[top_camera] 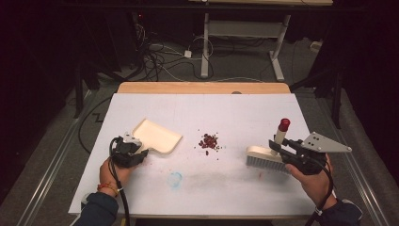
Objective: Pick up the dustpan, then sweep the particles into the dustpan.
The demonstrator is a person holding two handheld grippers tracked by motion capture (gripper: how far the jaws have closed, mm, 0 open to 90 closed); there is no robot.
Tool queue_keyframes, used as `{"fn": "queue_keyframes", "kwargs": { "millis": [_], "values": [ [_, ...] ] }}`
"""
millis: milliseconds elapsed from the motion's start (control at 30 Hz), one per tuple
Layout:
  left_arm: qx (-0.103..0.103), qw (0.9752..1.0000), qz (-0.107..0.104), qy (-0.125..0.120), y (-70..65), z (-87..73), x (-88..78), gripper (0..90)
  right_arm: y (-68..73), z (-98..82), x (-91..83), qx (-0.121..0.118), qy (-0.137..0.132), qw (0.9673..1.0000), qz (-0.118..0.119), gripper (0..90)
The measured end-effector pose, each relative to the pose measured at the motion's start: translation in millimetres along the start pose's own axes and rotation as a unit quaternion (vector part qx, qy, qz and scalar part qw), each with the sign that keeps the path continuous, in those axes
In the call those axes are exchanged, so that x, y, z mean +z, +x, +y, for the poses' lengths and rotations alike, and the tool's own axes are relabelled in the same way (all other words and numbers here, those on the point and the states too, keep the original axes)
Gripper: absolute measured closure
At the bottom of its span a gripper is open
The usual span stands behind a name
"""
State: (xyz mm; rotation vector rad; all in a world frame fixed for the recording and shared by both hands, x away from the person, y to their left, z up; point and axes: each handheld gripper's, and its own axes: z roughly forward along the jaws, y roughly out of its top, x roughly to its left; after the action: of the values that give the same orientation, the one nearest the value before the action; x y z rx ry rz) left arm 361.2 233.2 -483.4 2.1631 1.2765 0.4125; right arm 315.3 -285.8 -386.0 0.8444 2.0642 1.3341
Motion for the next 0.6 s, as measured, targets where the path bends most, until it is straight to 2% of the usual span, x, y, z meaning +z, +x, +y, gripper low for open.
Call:
{"fn": "queue_keyframes", "kwargs": {
  "millis": [167,400,533,600],
  "values": [
    [0.008,0.9999,-0.012,0.003,-1.7,0.6,-2.9,63.7,-0.4,0.8,1.2,0.003,0.000,1.0000,-0.001,70.3],
    [0.023,0.9995,-0.019,0.011,-3.4,3.3,-12.2,63.7,-1.8,4.5,8.7,0.003,-0.004,1.0000,0.002,70.3],
    [0.037,0.9988,-0.024,0.021,-4.7,-0.7,-20.5,63.7,-6.0,9.3,20.3,0.003,-0.003,1.0000,-0.004,70.3],
    [0.038,0.9986,-0.032,0.022,-6.5,-6.9,-26.6,63.7,-8.7,12.8,25.8,0.011,-0.005,0.9999,-0.008,70.4]
  ]
}}
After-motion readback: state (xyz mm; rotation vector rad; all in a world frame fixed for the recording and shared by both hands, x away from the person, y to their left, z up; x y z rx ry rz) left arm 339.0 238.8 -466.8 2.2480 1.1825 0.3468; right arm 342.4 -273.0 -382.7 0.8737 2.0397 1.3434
